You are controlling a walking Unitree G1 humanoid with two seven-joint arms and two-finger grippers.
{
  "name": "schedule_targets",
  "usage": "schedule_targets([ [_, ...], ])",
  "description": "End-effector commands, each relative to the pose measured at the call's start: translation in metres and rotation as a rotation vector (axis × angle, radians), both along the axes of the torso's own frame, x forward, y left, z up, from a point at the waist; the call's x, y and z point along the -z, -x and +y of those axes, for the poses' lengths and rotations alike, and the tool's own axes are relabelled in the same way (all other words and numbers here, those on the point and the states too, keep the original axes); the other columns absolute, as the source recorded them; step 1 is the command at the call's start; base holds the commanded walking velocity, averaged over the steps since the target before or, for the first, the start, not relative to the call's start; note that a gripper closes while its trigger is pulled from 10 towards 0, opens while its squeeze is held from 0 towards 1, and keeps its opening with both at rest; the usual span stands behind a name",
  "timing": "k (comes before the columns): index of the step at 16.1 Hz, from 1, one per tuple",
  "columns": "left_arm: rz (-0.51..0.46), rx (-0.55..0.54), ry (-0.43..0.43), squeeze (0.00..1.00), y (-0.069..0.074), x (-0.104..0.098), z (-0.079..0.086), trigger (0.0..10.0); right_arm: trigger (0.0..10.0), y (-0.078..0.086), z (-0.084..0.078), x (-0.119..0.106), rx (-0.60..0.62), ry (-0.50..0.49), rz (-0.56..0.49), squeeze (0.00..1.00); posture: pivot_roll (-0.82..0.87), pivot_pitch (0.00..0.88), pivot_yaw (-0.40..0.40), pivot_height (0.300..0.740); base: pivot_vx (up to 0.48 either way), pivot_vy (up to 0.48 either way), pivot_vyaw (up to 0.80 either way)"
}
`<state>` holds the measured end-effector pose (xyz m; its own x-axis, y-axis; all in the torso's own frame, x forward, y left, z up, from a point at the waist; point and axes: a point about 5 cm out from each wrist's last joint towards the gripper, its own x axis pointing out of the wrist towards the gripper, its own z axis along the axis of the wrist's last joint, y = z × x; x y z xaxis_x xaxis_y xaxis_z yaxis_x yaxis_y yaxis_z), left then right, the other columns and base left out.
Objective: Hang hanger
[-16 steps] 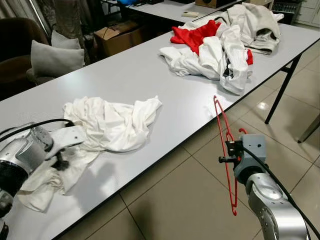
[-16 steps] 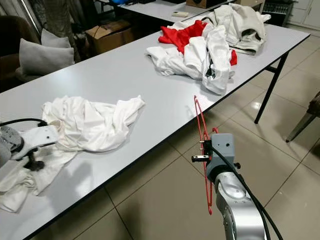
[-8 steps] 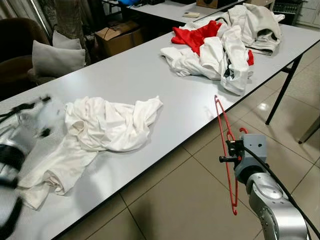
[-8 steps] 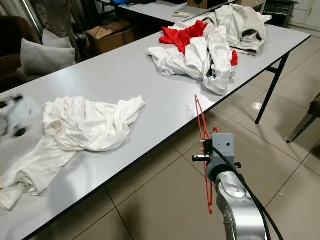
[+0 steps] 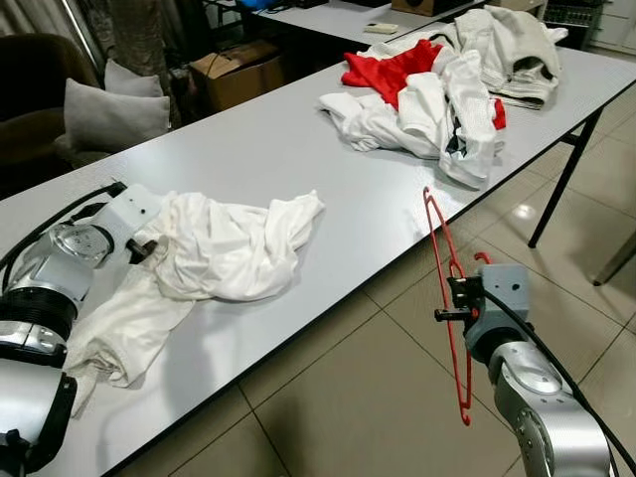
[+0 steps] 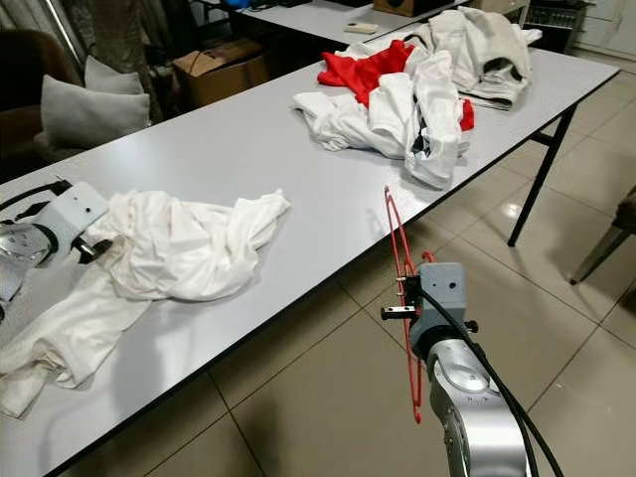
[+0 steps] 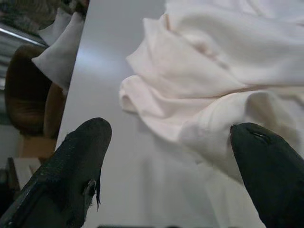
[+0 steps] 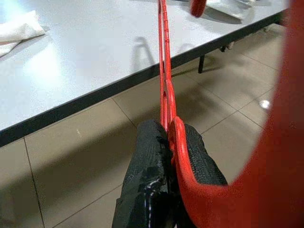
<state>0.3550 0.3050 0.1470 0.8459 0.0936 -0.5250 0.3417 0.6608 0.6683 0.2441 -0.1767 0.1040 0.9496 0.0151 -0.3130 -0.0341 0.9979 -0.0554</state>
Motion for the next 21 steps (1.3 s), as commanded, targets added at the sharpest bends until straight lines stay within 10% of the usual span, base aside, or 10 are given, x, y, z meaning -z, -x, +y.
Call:
schedule_targets([
  [1, 0.002, 0.019, -0.004, 0.00, -0.001, -0.003, 0.001, 10.0, 10.0, -0.003, 0.002, 0.000, -0.011, -0.002, -0.007, 0.00, -0.20, 0.000, 0.131, 0.740, 0.000, 0.000, 0.00],
  [5, 0.040, 0.153, 0.044, 0.00, 0.000, -0.009, -0.008, 10.0, 10.0, -0.003, 0.001, 0.000, -0.008, 0.000, -0.006, 0.00, -0.20, 0.000, 0.131, 0.740, 0.000, 0.000, 0.00],
  [15, 0.058, 0.080, -0.056, 0.00, 0.003, -0.006, 0.005, 10.0, 10.0, -0.003, 0.002, -0.001, -0.012, 0.008, -0.006, 0.00, -0.21, 0.000, 0.133, 0.740, 0.000, 0.000, 0.00],
  [16, 0.054, 0.077, -0.046, 0.00, 0.002, -0.006, 0.004, 6.4, 10.0, -0.003, 0.002, -0.001, -0.013, 0.008, -0.006, 0.00, -0.21, 0.000, 0.133, 0.740, 0.000, 0.000, 0.00],
  [19, 0.059, 0.089, -0.016, 0.00, 0.002, -0.003, 0.000, 0.0, 10.0, -0.003, 0.002, -0.001, -0.015, 0.007, -0.006, 0.00, -0.21, 0.000, 0.133, 0.740, 0.000, 0.000, 0.00],
  [21, 0.058, 0.100, 0.022, 0.00, 0.001, -0.001, -0.004, 0.0, 10.0, -0.003, 0.002, -0.001, -0.016, 0.007, -0.006, 0.00, -0.21, 0.000, 0.132, 0.740, 0.000, 0.000, 0.00],
])
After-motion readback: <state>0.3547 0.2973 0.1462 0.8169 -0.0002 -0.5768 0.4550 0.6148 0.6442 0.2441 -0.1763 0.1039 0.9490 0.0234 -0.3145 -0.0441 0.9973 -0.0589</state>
